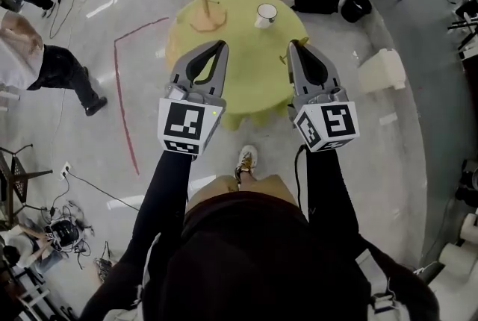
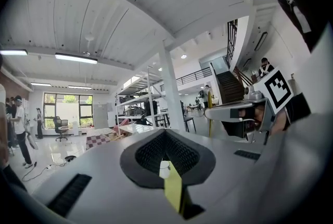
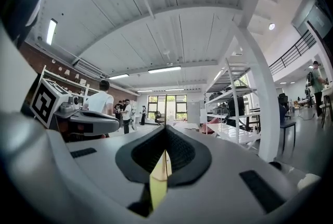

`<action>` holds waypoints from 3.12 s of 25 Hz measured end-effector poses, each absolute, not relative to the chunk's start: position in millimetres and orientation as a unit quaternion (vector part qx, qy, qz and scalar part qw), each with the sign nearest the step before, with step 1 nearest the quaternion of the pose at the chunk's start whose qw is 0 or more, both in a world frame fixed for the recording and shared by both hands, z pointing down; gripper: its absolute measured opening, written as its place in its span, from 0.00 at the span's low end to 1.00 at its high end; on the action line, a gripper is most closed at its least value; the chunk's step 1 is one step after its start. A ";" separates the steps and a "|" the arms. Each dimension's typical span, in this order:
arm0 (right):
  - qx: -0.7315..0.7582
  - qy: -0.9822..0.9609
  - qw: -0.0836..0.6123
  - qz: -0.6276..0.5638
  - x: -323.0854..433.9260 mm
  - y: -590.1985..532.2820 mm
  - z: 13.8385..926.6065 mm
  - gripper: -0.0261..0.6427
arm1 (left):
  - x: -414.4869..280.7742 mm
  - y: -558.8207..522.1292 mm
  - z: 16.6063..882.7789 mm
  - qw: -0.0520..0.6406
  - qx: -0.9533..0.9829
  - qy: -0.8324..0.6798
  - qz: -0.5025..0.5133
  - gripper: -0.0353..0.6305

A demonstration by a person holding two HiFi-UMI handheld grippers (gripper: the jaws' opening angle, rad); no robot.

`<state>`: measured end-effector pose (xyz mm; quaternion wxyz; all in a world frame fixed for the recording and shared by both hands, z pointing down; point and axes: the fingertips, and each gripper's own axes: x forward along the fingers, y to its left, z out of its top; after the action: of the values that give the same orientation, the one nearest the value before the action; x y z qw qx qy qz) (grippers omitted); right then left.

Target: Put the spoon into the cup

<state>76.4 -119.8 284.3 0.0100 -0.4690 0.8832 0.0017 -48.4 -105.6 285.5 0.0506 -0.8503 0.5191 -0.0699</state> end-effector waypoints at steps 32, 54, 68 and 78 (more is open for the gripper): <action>-0.479 0.878 0.002 -0.030 69.5 -297.9 338.7 0.08 | -16.1 -289.8 336.8 0.044 -0.879 0.462 -0.108 0.08; -0.483 0.865 -0.066 -0.117 64.5 -360.4 483.8 0.08 | -7.5 -338.5 428.4 -0.050 -0.900 0.417 -0.113 0.08; -0.474 0.860 -0.112 -0.152 60.0 -342.1 530.6 0.08 | -13.3 -340.8 460.5 -0.073 -0.898 0.412 -0.135 0.08; -0.467 0.867 -0.102 -0.139 60.2 -335.3 523.2 0.30 | -3.8 -342.1 457.8 -0.069 -0.898 0.412 -0.134 0.08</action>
<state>60.2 -335.3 523.2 -0.1021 -0.4667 0.8674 -0.1394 -3.8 -342.1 457.8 -0.0688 -0.8984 0.4124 -0.1343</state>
